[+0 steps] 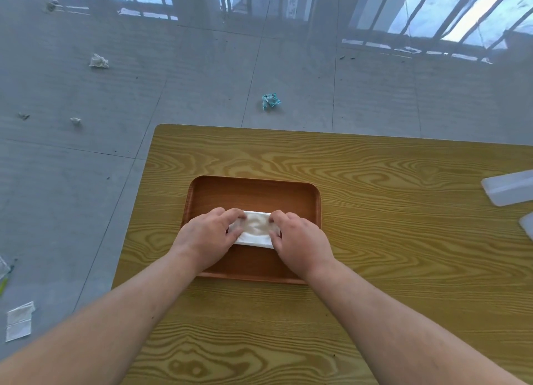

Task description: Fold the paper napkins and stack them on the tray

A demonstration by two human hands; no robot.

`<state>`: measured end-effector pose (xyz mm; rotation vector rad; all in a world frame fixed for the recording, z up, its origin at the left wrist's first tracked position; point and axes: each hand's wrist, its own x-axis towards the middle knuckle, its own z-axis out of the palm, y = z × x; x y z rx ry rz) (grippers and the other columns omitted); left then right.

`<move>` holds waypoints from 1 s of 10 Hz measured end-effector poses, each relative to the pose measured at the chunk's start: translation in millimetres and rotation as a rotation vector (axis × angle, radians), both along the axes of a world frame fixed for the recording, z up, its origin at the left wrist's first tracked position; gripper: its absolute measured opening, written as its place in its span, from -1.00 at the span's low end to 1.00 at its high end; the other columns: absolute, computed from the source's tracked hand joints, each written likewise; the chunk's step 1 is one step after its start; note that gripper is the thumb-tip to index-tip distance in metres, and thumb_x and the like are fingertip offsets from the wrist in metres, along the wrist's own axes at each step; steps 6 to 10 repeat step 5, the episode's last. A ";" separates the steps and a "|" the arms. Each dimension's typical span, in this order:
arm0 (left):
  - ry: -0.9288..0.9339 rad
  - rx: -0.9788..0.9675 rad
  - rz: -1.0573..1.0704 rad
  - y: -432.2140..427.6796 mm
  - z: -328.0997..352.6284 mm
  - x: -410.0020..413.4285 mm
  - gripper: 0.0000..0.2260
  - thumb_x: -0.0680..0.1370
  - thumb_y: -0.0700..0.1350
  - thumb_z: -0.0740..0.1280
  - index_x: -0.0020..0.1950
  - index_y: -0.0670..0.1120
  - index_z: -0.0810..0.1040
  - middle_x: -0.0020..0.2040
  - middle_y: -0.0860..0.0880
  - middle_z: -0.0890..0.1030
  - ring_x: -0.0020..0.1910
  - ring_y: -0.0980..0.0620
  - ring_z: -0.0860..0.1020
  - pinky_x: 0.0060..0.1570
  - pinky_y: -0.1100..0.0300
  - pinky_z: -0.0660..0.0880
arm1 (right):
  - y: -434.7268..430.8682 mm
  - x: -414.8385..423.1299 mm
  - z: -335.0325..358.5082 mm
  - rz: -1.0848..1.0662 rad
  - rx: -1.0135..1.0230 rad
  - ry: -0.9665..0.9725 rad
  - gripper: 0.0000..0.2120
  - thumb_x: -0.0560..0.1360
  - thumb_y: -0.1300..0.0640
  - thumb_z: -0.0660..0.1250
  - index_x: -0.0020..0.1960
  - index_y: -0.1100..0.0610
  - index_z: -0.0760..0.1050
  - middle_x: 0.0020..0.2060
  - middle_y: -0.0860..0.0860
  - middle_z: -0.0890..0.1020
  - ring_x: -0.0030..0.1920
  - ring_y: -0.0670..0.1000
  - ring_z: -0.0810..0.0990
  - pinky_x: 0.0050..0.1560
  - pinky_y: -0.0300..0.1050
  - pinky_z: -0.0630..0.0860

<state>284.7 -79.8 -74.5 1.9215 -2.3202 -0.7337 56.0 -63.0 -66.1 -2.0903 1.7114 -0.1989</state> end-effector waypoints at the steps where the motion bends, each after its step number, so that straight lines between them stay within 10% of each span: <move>1: -0.031 0.030 -0.038 4.0 -0.4 4.0 -0.58 0.61 0.32 0.24 0.46 0.35 0.36 -0.04 0.17 0.53 -0.11 0.11 0.54 -0.20 0.16 0.49 | 2.3 -1.3 -1.9 0.003 -0.007 0.013 -0.76 0.65 -0.05 0.16 0.27 -0.07 0.46 -0.15 -0.07 0.60 -0.22 0.05 0.57 -0.34 -0.05 0.50; 3: -0.079 0.035 -0.053 5.1 8.5 -2.8 -0.49 0.57 0.35 0.27 0.50 0.28 0.31 -0.02 0.18 0.51 -0.08 0.11 0.53 -0.18 0.19 0.47 | 3.2 -4.1 3.6 0.059 0.031 0.048 -0.64 0.61 -0.13 0.22 0.36 -0.04 0.42 -0.05 -0.05 0.59 -0.08 0.04 0.59 -0.24 -0.08 0.52; 5: -0.179 -0.167 -0.116 1.8 44.0 -9.5 -0.25 0.54 0.45 0.14 0.64 0.11 0.20 0.41 0.04 0.48 0.29 -0.02 0.49 0.21 0.05 0.54 | -1.8 -6.5 41.1 0.090 -0.105 0.132 -0.37 0.59 -0.27 0.13 0.56 0.01 0.24 0.31 0.03 0.50 0.26 0.11 0.44 0.30 0.05 0.45; 10: -0.179 -0.167 -0.116 1.8 44.0 -9.5 -0.25 0.54 0.45 0.14 0.64 0.11 0.20 0.41 0.04 0.48 0.29 -0.02 0.49 0.21 0.05 0.54 | -1.8 -6.5 41.1 0.090 -0.105 0.132 -0.37 0.59 -0.27 0.13 0.56 0.01 0.24 0.31 0.03 0.50 0.26 0.11 0.44 0.30 0.05 0.45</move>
